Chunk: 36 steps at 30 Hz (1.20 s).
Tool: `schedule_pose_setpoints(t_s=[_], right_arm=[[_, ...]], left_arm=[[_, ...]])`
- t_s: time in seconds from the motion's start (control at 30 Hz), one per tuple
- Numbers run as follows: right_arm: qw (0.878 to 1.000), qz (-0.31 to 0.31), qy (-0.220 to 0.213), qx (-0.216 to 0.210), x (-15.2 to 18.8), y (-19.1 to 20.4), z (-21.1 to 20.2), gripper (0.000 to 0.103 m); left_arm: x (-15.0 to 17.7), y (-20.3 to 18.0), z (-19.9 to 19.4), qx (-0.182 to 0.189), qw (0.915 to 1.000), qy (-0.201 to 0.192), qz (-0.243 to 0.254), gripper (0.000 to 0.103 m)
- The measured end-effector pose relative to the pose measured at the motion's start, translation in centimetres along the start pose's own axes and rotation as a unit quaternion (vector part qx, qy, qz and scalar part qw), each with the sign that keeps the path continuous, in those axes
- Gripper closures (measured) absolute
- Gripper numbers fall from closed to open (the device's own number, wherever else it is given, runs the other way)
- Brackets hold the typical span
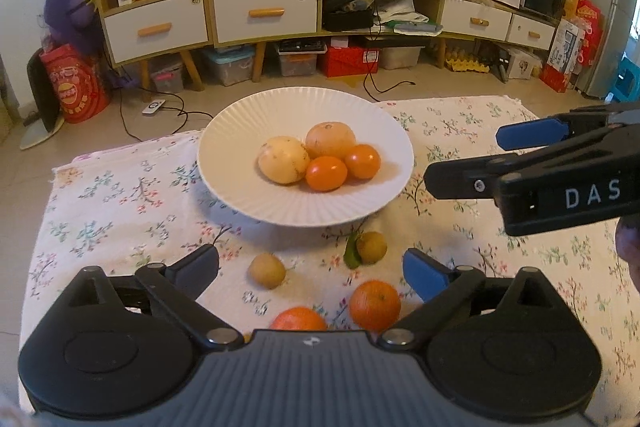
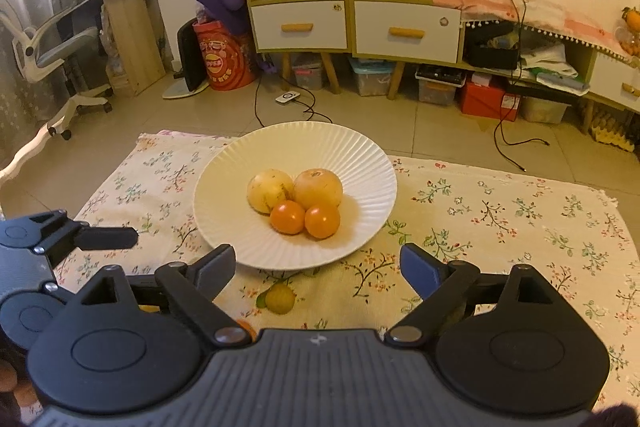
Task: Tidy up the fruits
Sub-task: 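Withdraw both tools from the bowl toward the remaining fruits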
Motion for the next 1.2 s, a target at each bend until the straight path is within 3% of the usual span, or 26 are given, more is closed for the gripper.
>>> schedule_pose_setpoints(t_s=[0.57,1.2], right_arm=[[0.998,-0.058,0.001,-0.025,1.4,4.4,-2.8,0.009],[0.997,-0.075,0.002,-0.025,3.8,7.3,-4.1,0.004]], left_arm=[[3.5,1.6,-4.6,-0.005,0.9997,0.016,0.015,0.019],[7.5,5.9,-8.0,-0.013,0.9993,0.035,0.005,0.019]])
Point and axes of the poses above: each gripper's, at about its wrist camera, not at the fingertips, and z roughly the way its jaws point, y to its left, x to its underside, the point moved 4 cm from there along z, roughly the way its jaws point, and after that the axes turned 15 degrees about -z, right-handed, at the moved point
